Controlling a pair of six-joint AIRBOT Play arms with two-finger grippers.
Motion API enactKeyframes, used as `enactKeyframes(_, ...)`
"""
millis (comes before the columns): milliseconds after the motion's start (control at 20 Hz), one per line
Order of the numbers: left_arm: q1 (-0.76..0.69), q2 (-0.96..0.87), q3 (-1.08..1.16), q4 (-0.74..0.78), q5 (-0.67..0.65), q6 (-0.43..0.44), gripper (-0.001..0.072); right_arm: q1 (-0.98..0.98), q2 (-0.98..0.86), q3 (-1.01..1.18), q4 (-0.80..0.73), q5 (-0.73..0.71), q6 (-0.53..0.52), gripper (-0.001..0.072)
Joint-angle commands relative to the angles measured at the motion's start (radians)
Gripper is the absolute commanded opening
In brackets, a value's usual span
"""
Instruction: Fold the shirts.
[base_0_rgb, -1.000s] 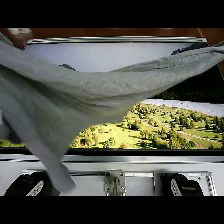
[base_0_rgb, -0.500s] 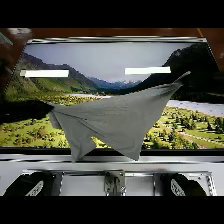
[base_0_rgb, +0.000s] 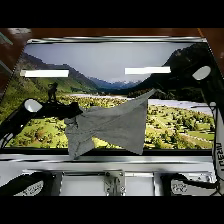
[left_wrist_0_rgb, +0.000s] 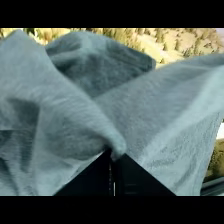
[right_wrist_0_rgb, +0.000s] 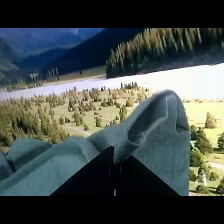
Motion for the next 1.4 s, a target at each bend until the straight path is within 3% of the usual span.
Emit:
enactKeyframes(0, 0.032, -0.127, 0.045, -0.130, -0.134, 0.097, 0.0224, 0.045, -0.066, 0.011, 0.048, 0.020, 0.010, 0.0102)
enactKeyframes(50, 0.061, -0.124, 0.074, -0.126, -0.208, 0.126, 0.0490, 0.039, -0.055, 0.032, 0.049, 0.056, 0.008, 0.0305)
enactKeyframes(100, 0.108, -0.119, 0.114, -0.112, -0.304, 0.127, 0.0698, 0.026, -0.040, 0.057, 0.048, 0.112, -0.018, 0.0570)
enactKeyframes(150, 0.160, -0.113, 0.153, -0.083, -0.394, 0.127, 0.0698, 0.004, -0.021, 0.089, 0.044, 0.200, -0.073, 0.0660)
enactKeyframes(250, 0.282, -0.083, 0.219, 0.042, -0.554, 0.115, 0.0658, -0.056, 0.026, 0.145, -0.037, 0.414, -0.149, 0.0655)
enactKeyframes(350, 0.409, -0.020, 0.220, 0.170, -0.658, 0.125, 0.0577, -0.135, 0.090, 0.140, -0.184, 0.639, -0.201, 0.0561)
enactKeyframes(450, 0.508, 0.057, 0.149, 0.293, -0.700, 0.132, 0.0570, -0.233, 0.159, 0.071, -0.243, 0.735, -0.228, 0.0556)
enactKeyframes(600, 0.602, 0.132, -0.095, 0.308, -0.635, 0.183, 0.0596, -0.373, 0.282, -0.179, -0.071, 0.675, -0.258, 0.0560)
enactKeyframes(700, 0.610, 0.134, -0.264, 0.207, -0.558, 0.219, 0.0634, -0.405, 0.339, -0.377, 0.048, 0.634, -0.285, 0.0674)
enactKeyframes(800, 0.588, 0.131, -0.391, 0.089, -0.434, 0.243, 0.0633, -0.404, 0.351, -0.530, 0.108, 0.609, -0.306, 0.0674)
enactKeyframes(1100, 0.395, 0.075, -0.463, 0.032, -0.221, 0.204, 0.0628, -0.404, 0.351, -0.747, 0.115, 0.458, -0.298, 0.0673)
enactKeyframes(1350, 0.263, 0.030, -0.463, 0.028, -0.150, 0.157, 0.0571, -0.393, 0.351, -0.835, 0.114, 0.388, -0.282, 0.0673)
